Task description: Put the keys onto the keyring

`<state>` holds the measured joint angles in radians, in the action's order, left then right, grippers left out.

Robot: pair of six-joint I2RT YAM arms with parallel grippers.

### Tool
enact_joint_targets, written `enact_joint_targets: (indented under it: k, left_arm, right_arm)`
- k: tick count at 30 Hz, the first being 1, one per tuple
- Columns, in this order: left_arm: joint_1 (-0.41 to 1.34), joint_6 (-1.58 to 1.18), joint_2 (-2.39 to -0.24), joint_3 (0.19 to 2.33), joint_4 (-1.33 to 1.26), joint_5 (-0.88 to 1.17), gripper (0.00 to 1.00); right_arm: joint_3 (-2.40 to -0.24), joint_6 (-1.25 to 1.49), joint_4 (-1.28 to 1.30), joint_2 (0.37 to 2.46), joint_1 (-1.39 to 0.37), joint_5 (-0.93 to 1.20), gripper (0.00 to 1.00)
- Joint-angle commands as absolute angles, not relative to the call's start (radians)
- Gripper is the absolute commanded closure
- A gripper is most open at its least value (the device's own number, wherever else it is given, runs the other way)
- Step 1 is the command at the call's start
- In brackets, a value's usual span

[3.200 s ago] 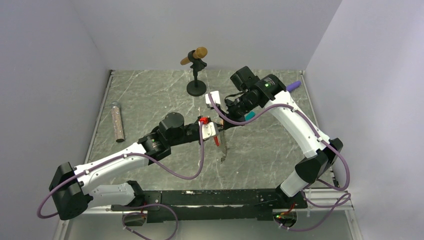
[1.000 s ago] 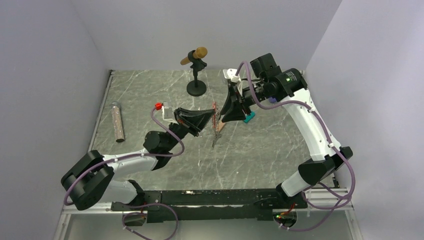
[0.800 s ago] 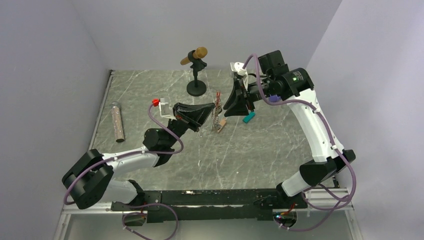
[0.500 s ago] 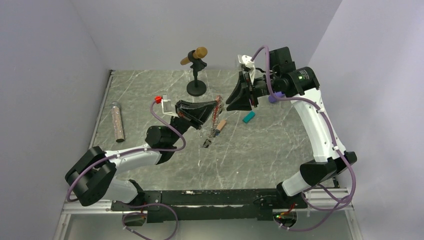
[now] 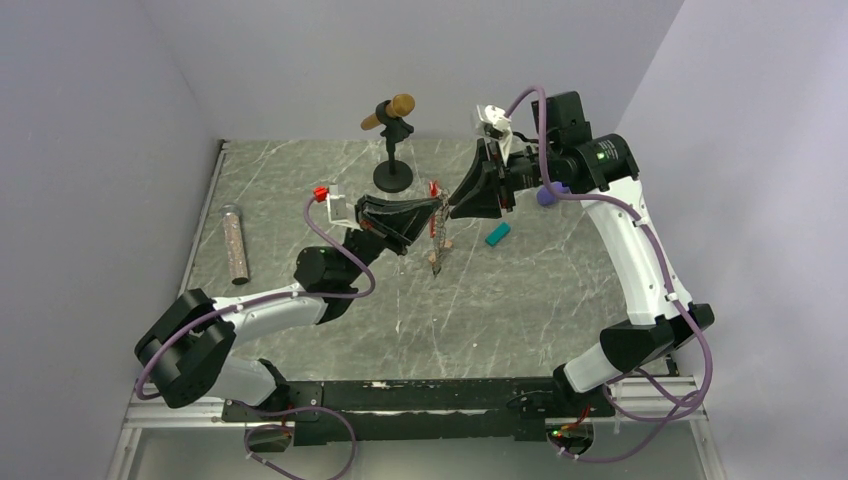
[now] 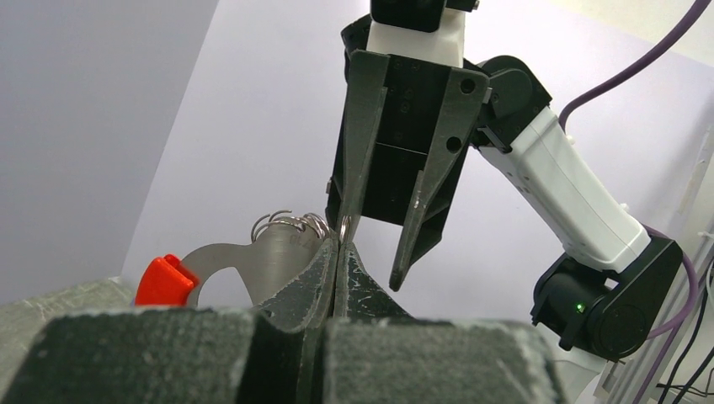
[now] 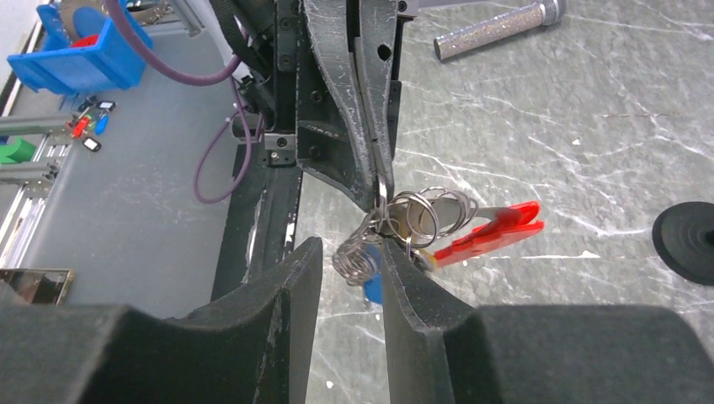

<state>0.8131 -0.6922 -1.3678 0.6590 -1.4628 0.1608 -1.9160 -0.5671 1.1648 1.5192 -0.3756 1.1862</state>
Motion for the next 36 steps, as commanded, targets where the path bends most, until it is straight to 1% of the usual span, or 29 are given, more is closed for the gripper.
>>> enact_joint_targets:
  k: [1,10,14,20,25,29,31,33,35,36]
  left_arm:
    - [0.826,-0.685,-1.37,0.715,-1.626,0.176,1.0]
    - [0.839,-0.675,-1.387,0.729,-1.619,0.174,1.0]
    - [0.845,-0.65,-1.381,0.727,-1.589,0.173,1.0]
    - [0.864,-0.582,-1.357,0.726,-1.531,0.161,1.0]
    - [0.874,-0.505,-1.3,0.699,-1.454,0.123,1.0]
    - [0.874,-0.464,-1.27,0.685,-1.409,0.112,1.0]
    - [0.874,-0.455,-1.264,0.683,-1.399,0.112,1.0]
    - [0.876,-0.451,-1.264,0.681,-1.395,0.113,1.0]
    - [0.875,-0.45,-1.264,0.681,-1.392,0.114,1.0]
    - [0.876,-0.451,-1.264,0.68,-1.391,0.115,1.0]
  right_arm:
    - [-1.906,-0.53,1.101,1.494,-0.375,1.224,0.64]
    - [-1.87,-0.535,1.105,1.486,-0.377,1.252,0.63]
    - [-1.863,-0.554,1.117,1.478,-0.378,1.26,0.65]
    - [-1.859,-0.509,1.08,1.475,-0.379,1.211,0.77]
    - [-1.869,-0.513,1.08,1.464,-0.379,1.159,0.8]
    - [-1.867,-0.513,1.074,1.448,-0.379,1.086,0.86]
    - [-1.863,-0.52,1.074,1.444,-0.38,1.073,0.88]
    - [-1.865,-0.522,1.072,1.441,-0.379,1.068,0.91]
    - [-1.871,-0.517,1.068,1.442,-0.38,1.067,0.98]
    - [-1.873,-0.517,1.068,1.442,-0.379,1.068,1.0]
